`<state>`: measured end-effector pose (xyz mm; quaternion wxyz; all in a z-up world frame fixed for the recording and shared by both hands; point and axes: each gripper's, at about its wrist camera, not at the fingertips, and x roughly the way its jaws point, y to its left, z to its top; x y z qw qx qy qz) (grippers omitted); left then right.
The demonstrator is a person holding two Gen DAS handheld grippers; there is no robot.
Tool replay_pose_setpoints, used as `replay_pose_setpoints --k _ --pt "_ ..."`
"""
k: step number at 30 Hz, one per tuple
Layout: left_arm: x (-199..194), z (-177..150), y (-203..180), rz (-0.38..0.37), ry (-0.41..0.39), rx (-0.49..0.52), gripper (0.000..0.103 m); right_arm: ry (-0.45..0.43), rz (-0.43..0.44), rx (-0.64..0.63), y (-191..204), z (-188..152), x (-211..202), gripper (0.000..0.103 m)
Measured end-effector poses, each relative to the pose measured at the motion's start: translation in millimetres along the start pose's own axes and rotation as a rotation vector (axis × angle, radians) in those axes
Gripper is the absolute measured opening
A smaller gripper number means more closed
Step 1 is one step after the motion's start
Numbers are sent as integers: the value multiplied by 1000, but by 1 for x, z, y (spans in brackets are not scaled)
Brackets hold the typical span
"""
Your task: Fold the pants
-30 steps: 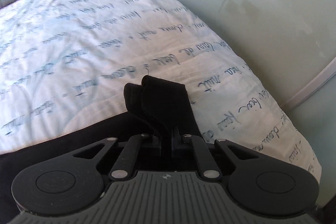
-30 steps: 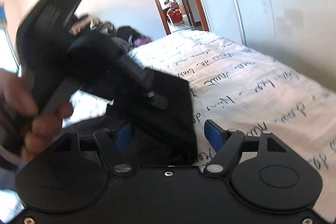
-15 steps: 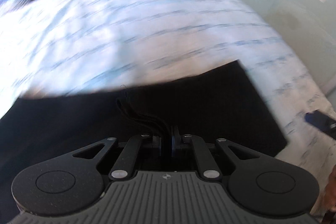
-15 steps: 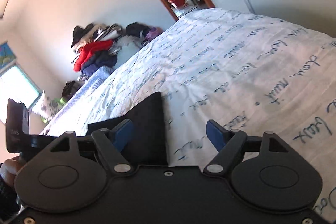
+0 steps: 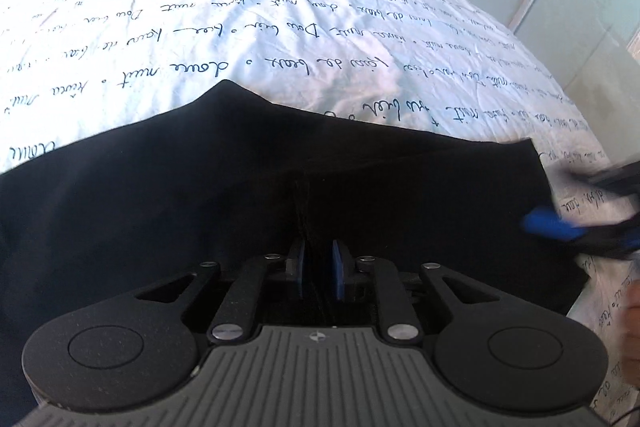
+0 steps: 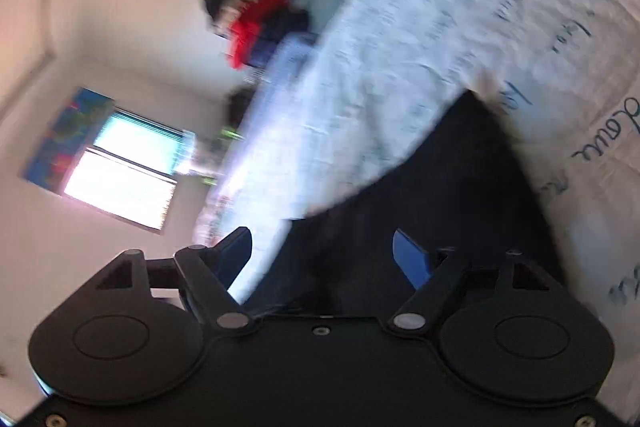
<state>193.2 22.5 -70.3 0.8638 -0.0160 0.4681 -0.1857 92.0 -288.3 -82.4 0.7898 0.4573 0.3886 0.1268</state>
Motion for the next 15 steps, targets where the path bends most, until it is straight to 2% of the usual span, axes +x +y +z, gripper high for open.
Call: replay_pose_setpoints --k 1,2,3,5,6,7,9,11,12,13,15 --pt "-1 0 0 -3 -2 -2 16 -3 -3 36 -7 1 1 56" --pt "0 0 -2 -9 -4 -1 13 2 9 52 -6 3 -4 59" --pt "-2 -1 -2 -13 -7 5 12 8 30 43 2 2 -10 69" --pt "-4 -1 -2 -28 -5 8 11 -44 93 -11 18 0 -27 75" --pt "-4 1 0 -39 2 -1 14 -65 111 -25 23 -1 -34 82" --pt "-3 4 3 -67 18 -34 19 -70 111 -27 25 -1 -36 84" --pt "-1 10 16 -145 45 -156 23 -38 72 4 14 0 -28 84" --pt "0 13 33 -266 68 -290 42 -3 60 59 -5 -7 -22 84" --pt "3 14 40 -316 85 -347 47 -16 83 62 -14 -11 -26 83" --pt "5 14 45 -345 102 -388 50 -32 103 62 -16 -13 -30 83" --pt "8 16 49 -329 133 -405 50 -39 119 75 -16 -14 -35 83"
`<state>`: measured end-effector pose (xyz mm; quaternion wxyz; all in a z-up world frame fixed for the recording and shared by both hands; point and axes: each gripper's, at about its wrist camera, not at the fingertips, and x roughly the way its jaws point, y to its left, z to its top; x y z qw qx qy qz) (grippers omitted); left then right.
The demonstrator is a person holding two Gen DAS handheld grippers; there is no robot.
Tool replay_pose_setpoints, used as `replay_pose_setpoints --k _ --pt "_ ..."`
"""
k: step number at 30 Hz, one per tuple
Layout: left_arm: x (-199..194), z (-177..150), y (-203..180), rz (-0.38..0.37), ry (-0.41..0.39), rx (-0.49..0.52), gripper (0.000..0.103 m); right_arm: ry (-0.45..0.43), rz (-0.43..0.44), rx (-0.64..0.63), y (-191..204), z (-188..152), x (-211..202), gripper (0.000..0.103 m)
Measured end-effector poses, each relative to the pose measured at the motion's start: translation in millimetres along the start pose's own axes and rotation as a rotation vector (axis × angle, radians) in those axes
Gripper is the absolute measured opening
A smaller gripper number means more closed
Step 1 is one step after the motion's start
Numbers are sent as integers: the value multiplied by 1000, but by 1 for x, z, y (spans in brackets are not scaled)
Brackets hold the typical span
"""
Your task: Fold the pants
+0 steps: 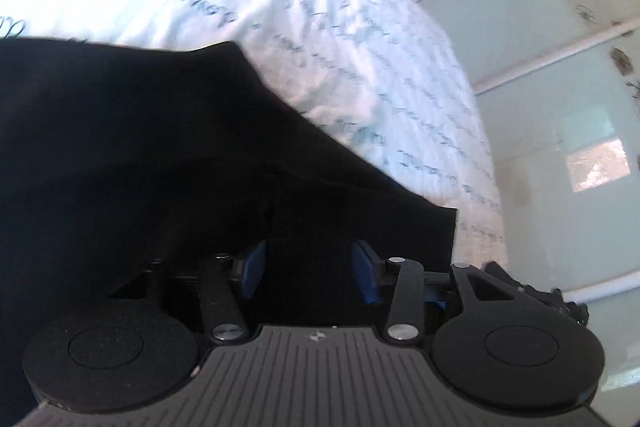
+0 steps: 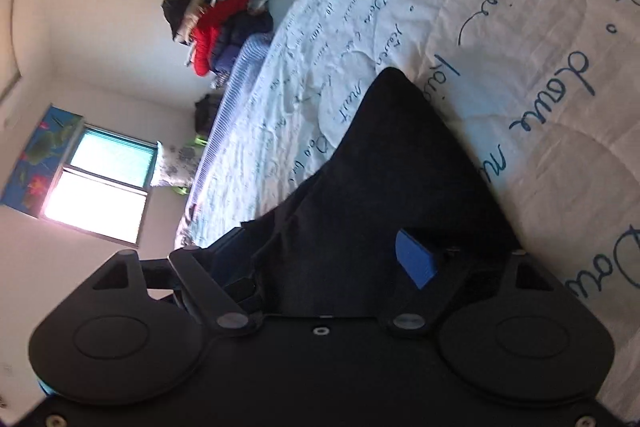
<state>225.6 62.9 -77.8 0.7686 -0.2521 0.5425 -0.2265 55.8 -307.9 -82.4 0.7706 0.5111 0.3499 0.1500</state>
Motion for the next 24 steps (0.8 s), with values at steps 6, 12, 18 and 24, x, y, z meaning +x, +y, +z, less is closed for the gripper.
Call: replay_pose_setpoints --k 6,12,18,24 --pt "-5 -2 -21 164 11 162 50 22 9 3 -1 3 2 83" --pt "7 -13 -26 193 -19 199 41 19 12 -16 0 2 6 84" --pt "6 -20 -40 218 -63 262 3 27 26 -29 0 3 5 83" --pt "-2 -31 -57 323 -97 390 5 13 10 -60 11 1 3 84"
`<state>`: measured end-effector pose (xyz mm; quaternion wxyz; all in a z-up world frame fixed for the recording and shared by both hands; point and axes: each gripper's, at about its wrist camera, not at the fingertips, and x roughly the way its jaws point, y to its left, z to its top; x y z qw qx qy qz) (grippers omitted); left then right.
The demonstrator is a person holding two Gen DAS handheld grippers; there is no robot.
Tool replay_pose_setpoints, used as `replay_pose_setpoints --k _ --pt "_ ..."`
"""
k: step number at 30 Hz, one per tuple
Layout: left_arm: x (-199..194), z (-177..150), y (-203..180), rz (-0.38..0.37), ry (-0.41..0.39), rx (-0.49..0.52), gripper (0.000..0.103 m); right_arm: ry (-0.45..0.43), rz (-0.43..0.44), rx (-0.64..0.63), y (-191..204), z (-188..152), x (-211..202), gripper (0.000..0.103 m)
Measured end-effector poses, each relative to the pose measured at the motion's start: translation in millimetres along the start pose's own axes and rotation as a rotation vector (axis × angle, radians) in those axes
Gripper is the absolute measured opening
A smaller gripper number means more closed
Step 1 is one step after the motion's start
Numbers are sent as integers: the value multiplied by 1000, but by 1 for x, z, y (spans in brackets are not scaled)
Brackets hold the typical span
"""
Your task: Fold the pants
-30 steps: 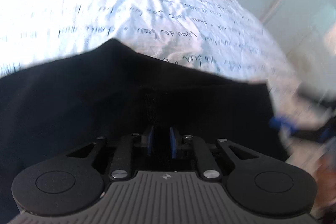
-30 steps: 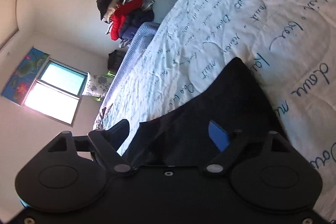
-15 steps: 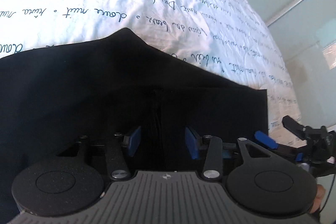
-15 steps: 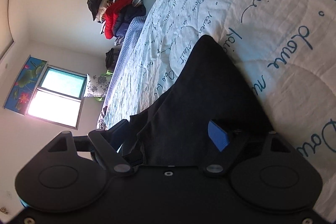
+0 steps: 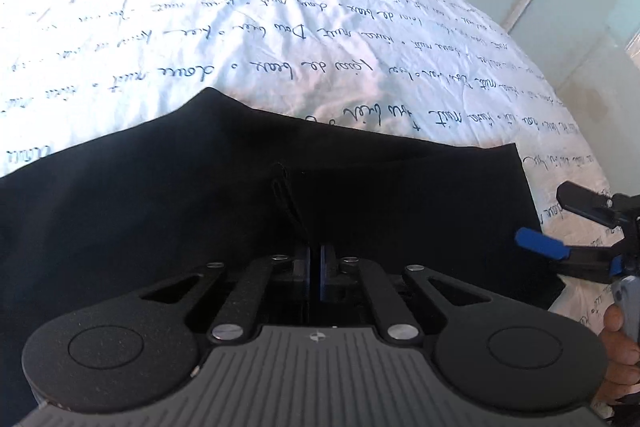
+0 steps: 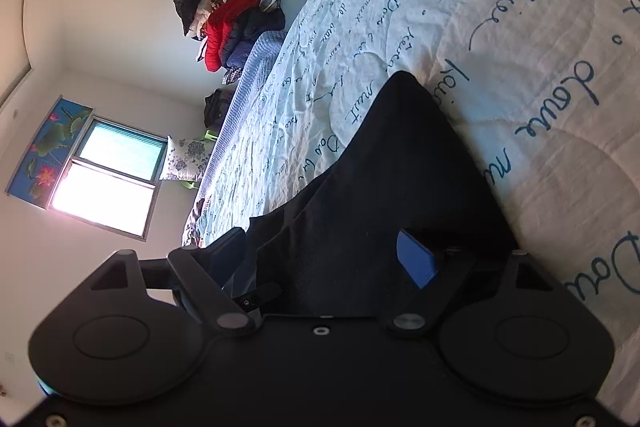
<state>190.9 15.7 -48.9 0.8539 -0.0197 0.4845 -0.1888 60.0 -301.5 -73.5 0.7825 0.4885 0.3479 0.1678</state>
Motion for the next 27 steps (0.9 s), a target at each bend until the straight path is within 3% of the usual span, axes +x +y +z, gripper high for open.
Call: replay_pose_setpoints --k 4,7,9,11,15,16,19,21,22,24,26,27 --pt "-21 -2 11 -6 -14 -25 5 26 17 -46 15 -6 4 84" --pt "-35 -5 29 38 -28 -27 5 38 23 -86 27 -10 7 84" --pt "-25 -8 47 35 31 -43 5 41 18 -108 29 -11 12 85" --pt "-12 -16 65 14 60 -104 14 64 -30 -98 20 -11 25 90" --pt "-31 -23 68 -17 -25 -127 24 71 -27 -38 11 -6 27 89" --pt "-39 -23 66 1 -54 -120 28 61 -21 -41 15 -5 23 90" --pt "-66 -23 61 32 -154 -120 28 23 57 -44 27 -3 13 90" --pt "-75 -21 47 -20 -220 -136 29 26 116 -16 29 -4 19 91" --pt "-74 -23 39 -56 -232 -139 35 35 117 -10 29 -5 26 92" --pt "-59 -31 20 -109 -213 -107 50 83 48 7 20 -11 46 93" --pt "-37 -43 9 -97 -144 -86 52 79 -17 -36 17 -17 53 79" --pt "-24 -52 10 -82 -106 -96 52 89 -19 -44 21 -18 50 81"
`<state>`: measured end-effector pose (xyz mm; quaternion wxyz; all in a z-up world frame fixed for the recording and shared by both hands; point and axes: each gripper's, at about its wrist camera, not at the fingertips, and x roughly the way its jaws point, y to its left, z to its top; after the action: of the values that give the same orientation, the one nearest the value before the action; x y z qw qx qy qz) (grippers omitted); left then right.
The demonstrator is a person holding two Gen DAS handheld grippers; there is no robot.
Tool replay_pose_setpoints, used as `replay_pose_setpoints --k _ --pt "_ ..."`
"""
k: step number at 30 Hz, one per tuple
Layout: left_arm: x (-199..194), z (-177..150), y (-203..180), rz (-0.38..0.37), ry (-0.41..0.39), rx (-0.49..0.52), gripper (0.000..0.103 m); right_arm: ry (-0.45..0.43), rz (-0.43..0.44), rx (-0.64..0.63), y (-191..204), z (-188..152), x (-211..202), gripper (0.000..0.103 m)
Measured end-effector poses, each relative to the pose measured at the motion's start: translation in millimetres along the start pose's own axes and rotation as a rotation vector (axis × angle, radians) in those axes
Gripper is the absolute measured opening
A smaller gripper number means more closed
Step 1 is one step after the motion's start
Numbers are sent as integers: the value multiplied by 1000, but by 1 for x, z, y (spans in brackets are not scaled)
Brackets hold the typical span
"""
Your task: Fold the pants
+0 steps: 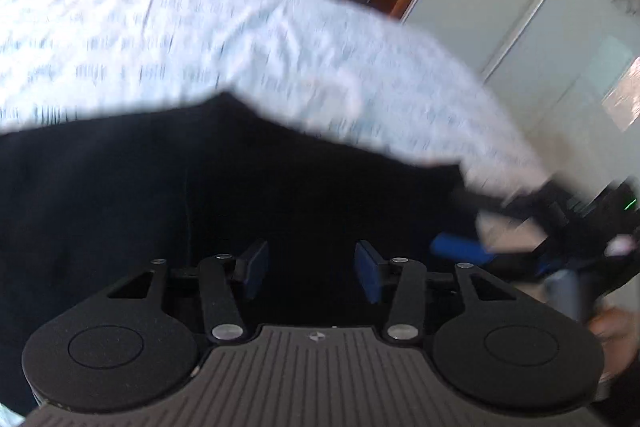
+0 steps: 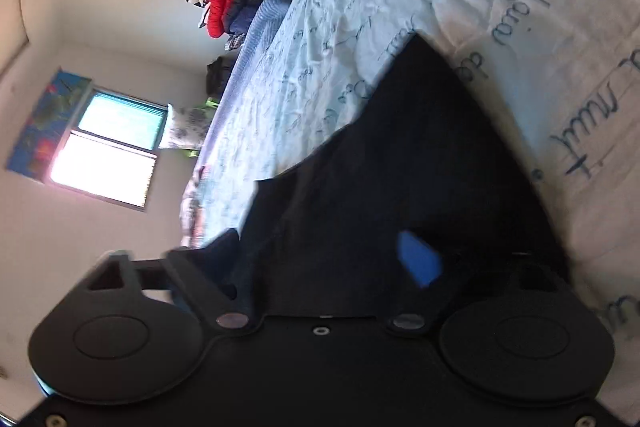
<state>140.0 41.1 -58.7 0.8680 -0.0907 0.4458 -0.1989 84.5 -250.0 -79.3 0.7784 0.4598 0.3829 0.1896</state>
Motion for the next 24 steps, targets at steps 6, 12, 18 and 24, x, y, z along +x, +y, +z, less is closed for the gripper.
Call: replay_pose_setpoints --k 6,12,18,24 --pt "-2 -27 -1 29 -95 55 55 -25 23 -55 27 14 -10 88" --pt "5 -40 -25 106 -124 157 72 110 -48 -39 7 36 44 81" --pt "7 -43 -28 107 -126 169 81 88 7 -168 62 39 40 90" --pt "4 -44 -22 87 -125 163 81 426 66 -280 102 12 128 90"
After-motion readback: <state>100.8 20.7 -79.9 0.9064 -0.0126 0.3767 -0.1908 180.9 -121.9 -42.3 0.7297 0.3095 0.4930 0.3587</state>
